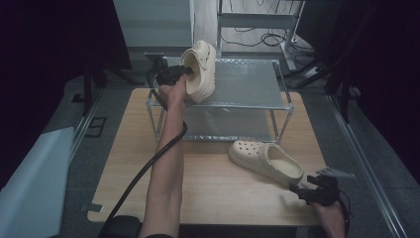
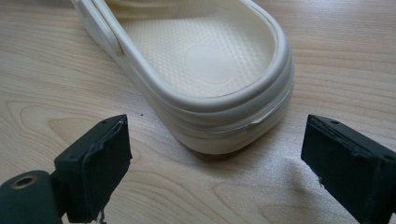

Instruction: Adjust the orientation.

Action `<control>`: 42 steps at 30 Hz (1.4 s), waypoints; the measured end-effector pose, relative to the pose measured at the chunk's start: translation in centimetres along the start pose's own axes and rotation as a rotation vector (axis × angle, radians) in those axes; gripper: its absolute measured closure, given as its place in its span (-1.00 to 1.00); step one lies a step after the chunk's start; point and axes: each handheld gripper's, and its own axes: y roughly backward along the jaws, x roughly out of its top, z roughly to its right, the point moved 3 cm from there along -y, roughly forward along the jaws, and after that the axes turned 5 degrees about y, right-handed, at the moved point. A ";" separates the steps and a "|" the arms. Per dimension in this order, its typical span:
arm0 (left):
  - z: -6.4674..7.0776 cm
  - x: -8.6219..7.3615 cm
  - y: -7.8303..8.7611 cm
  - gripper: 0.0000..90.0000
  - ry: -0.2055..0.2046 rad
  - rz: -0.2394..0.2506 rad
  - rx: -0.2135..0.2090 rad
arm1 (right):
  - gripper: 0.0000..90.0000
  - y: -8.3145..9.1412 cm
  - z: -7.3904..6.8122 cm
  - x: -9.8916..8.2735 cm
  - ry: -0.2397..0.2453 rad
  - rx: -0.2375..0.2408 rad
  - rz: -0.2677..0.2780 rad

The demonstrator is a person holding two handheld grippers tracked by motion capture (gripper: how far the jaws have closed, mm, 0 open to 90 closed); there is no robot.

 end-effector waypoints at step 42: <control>1.9 -1.4 -0.1 -0.64 -0.192 -0.134 -0.097 | -0.80 0.0 -0.1 0.0 0.005 0.012 -0.011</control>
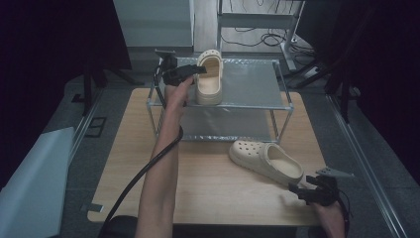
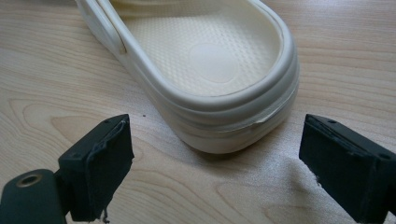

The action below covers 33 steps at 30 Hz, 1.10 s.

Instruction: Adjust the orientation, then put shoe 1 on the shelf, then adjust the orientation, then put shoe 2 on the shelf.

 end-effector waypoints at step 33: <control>2.1 -3.2 3.3 -0.78 -0.155 -0.054 -0.052 | -0.80 0.0 0.0 0.0 -0.001 0.001 0.000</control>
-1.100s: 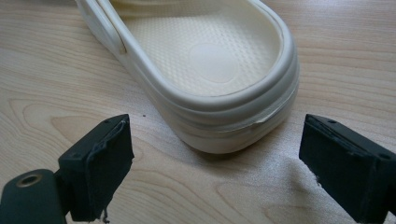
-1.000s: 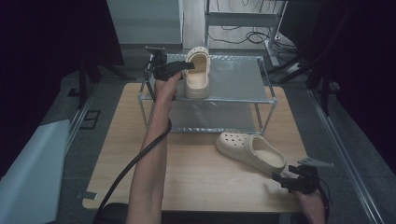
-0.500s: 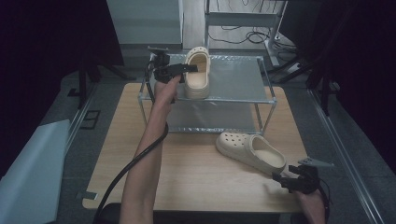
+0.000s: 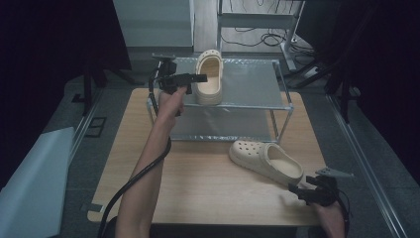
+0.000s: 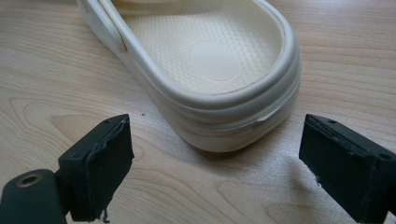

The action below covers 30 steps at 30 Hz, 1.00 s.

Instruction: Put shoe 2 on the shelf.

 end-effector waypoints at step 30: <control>-0.2 -5.1 3.4 -1.00 -0.096 -0.030 -0.060 | -0.84 -0.2 -0.2 0.0 0.007 0.003 -0.005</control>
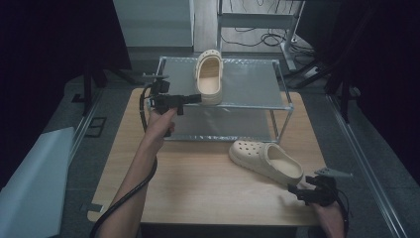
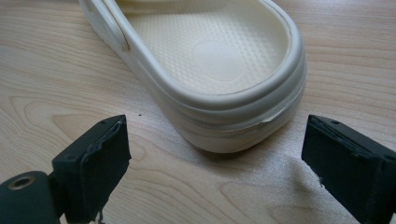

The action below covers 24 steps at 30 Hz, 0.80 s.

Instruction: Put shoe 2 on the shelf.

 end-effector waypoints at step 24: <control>-1.8 -5.3 2.0 -0.99 -0.004 0.016 -0.036 | -0.85 -0.1 -0.1 0.0 0.003 0.003 -0.007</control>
